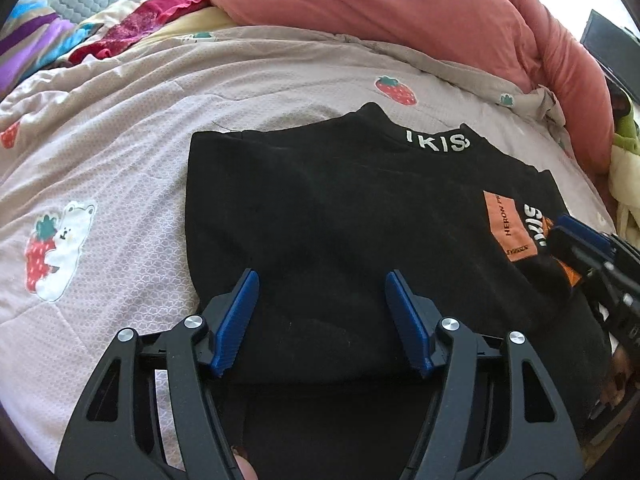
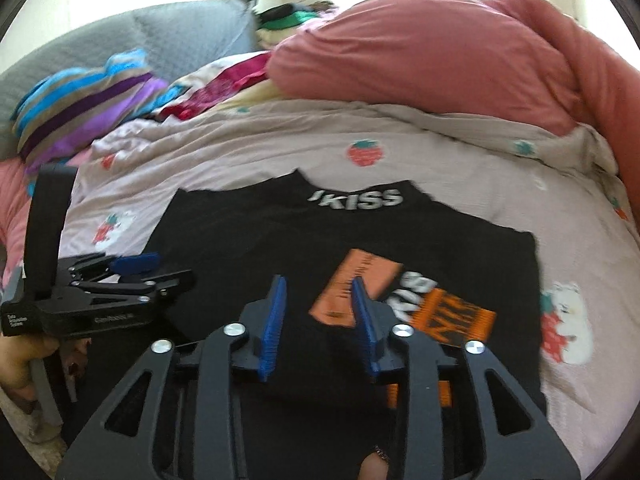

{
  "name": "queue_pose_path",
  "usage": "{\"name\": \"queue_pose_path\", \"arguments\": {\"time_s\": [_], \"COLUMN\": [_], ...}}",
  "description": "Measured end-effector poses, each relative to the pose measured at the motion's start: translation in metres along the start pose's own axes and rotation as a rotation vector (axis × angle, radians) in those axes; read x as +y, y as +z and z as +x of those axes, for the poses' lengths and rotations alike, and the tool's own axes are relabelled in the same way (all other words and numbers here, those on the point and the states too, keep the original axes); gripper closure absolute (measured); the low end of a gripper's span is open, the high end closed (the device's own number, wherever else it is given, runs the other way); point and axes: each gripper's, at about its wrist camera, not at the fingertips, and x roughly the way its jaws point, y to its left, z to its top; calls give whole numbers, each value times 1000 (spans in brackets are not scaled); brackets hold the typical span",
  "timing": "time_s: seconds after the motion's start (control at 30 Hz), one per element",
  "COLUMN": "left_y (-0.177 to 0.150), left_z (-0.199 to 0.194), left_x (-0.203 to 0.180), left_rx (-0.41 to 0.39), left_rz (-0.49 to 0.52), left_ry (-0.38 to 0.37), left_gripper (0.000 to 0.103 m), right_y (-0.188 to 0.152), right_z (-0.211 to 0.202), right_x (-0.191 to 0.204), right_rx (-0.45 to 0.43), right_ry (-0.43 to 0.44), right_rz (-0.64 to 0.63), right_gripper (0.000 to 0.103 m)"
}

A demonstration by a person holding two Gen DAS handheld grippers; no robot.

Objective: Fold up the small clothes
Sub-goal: 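Bring both tools to the sweatshirt hem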

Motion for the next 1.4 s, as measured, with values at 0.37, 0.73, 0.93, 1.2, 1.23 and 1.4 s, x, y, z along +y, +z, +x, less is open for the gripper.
{"name": "queue_pose_path", "arguments": {"time_s": [0.37,0.73,0.93,1.2,1.23,1.4], "left_y": [-1,-4,-4,-6,-7,-7], "left_z": [-1,-6,-9,-22,-24,-33], "left_x": [1,1,0,-3,-3,-1], "left_rx": [-2,-9,-14,-43,-47,-71], "left_rz": [3,0,-6,-1,-1,-14], "left_ry": [-11,-7,-13,-14,-13,-15], "left_gripper": [45,45,45,45,44,42], "right_y": [-25,-27,-27,-28,-28,-28], "right_z": [32,21,4,-6,-7,-15], "right_x": [-17,-24,-21,-27,-27,-30], "right_rx": [165,125,73,47,46,32], "right_ry": [-80,-38,-3,12,11,16], "right_rz": [5,92,116,164,165,188], "right_gripper": [54,50,42,32,32,30]}}
